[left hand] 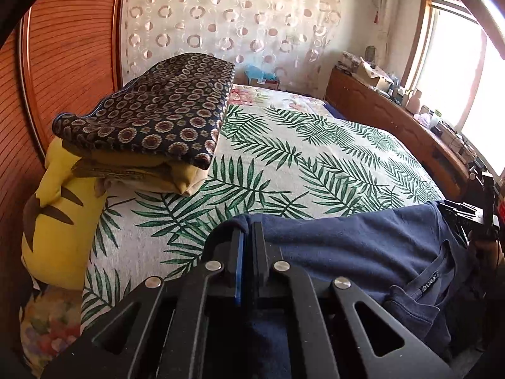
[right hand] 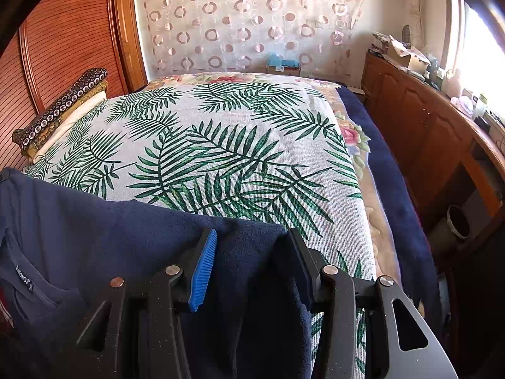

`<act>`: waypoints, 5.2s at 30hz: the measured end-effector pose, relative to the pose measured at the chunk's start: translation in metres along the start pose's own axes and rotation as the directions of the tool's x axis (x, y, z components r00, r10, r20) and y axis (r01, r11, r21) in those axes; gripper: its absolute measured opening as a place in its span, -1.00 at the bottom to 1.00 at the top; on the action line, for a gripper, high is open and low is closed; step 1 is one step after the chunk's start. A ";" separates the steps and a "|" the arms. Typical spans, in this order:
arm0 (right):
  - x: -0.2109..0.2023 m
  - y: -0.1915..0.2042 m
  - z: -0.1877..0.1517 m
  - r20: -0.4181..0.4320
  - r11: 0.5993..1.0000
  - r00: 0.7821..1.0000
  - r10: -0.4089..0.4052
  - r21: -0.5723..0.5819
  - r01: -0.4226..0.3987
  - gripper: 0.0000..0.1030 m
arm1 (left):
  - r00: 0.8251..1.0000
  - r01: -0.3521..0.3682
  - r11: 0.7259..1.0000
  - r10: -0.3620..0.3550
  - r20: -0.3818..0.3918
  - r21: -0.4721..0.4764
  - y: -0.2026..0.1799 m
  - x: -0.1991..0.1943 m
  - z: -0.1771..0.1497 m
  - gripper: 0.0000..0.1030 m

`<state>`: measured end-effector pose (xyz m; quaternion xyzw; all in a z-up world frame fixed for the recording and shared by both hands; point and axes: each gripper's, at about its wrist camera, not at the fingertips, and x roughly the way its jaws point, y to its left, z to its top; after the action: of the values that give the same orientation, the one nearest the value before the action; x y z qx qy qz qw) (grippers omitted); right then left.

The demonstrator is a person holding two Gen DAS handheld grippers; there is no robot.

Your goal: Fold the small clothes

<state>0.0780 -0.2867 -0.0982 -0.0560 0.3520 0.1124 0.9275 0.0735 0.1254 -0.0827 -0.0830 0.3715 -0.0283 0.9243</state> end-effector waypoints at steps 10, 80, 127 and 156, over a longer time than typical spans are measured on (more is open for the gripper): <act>0.000 0.000 0.000 0.000 1.000 1.000 -0.001 0.000 0.001 -0.08 | 0.999 -0.009 1.000 0.009 -0.036 0.006 -0.001 0.007 -0.003 -0.75; -0.325 0.021 0.092 0.590 0.970 0.773 0.234 -0.196 -0.144 -0.81 | 0.821 0.145 0.974 -0.217 0.528 0.175 -0.043 -0.270 0.118 -0.83; 0.056 0.011 0.145 -0.029 0.996 0.998 0.054 -0.065 -0.056 -0.15 | 0.997 -0.044 0.980 0.031 0.069 0.195 -0.027 0.039 0.139 0.49; 0.061 -0.002 0.041 -0.051 0.970 0.981 0.187 0.167 -0.176 -0.13 | 0.989 -0.001 0.982 0.029 -0.146 0.189 -0.042 0.086 0.022 0.53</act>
<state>0.1490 -0.2707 -0.1080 0.0483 0.3943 0.1658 0.9026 0.1513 0.0768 -0.1185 0.0099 0.4356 -0.0622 0.8980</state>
